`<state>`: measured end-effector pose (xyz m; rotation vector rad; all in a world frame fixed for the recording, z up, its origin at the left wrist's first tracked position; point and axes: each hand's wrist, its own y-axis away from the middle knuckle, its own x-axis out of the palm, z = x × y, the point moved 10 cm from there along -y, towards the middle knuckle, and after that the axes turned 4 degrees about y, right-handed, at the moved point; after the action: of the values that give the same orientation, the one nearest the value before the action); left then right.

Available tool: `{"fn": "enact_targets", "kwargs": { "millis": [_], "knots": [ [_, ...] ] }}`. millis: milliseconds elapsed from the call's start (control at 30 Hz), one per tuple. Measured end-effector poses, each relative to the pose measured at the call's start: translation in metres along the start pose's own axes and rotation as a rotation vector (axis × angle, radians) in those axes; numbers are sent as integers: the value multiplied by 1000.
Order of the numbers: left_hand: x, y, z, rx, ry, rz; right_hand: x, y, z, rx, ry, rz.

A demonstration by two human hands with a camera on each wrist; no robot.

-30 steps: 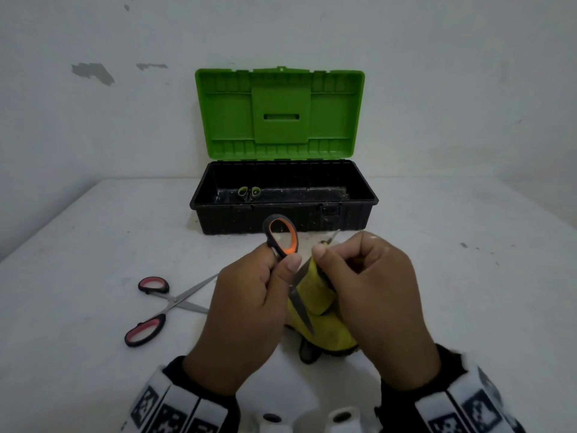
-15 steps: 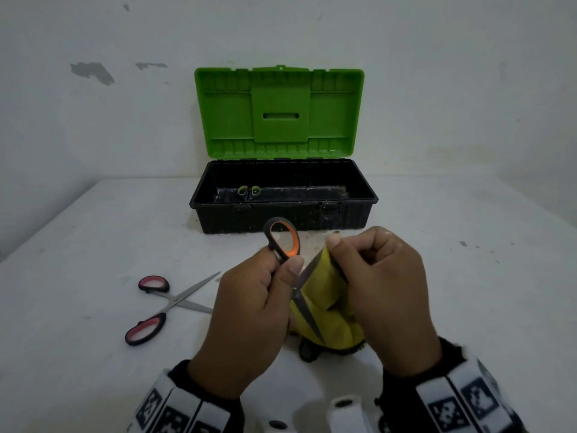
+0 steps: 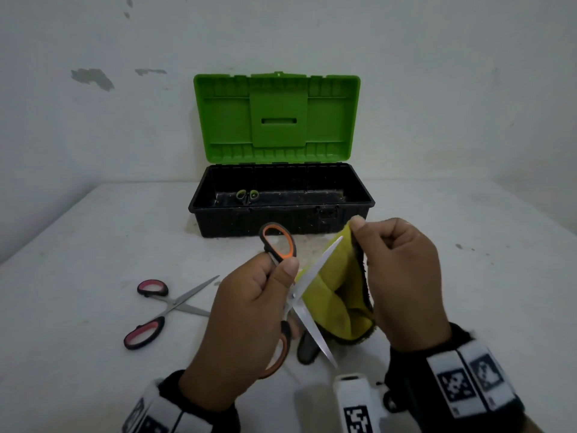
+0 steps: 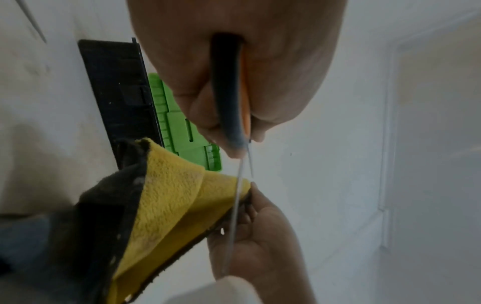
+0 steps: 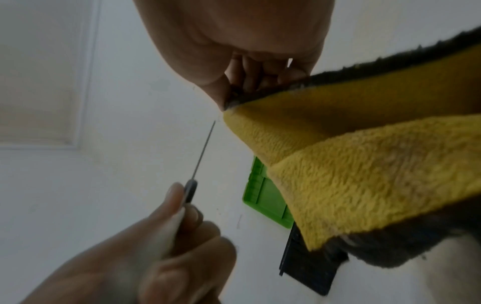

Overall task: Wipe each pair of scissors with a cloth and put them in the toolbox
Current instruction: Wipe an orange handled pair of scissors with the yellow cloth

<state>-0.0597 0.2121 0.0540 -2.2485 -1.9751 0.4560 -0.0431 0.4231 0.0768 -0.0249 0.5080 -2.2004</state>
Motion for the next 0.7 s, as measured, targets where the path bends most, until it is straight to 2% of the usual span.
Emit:
{"fn": "enact_targets", "kwargs": {
  "millis": [100, 200, 333, 533, 700],
  "knots": [
    [-1, 2, 10, -108, 44, 2, -7, 4, 3, -9, -52, 14],
    [-2, 3, 18, -179, 62, -21, 5, 24, 12, -51, -33, 169],
    [-2, 0, 16, -178, 55, -56, 23, 49, 21, -164, 42, 324],
    [4, -2, 4, -127, 60, -40, 29, 50, 28, -275, 121, 280],
    [5, -3, 3, -172, 133, 25, 26, 41, 19, -179, 60, 221]
  ]
}}
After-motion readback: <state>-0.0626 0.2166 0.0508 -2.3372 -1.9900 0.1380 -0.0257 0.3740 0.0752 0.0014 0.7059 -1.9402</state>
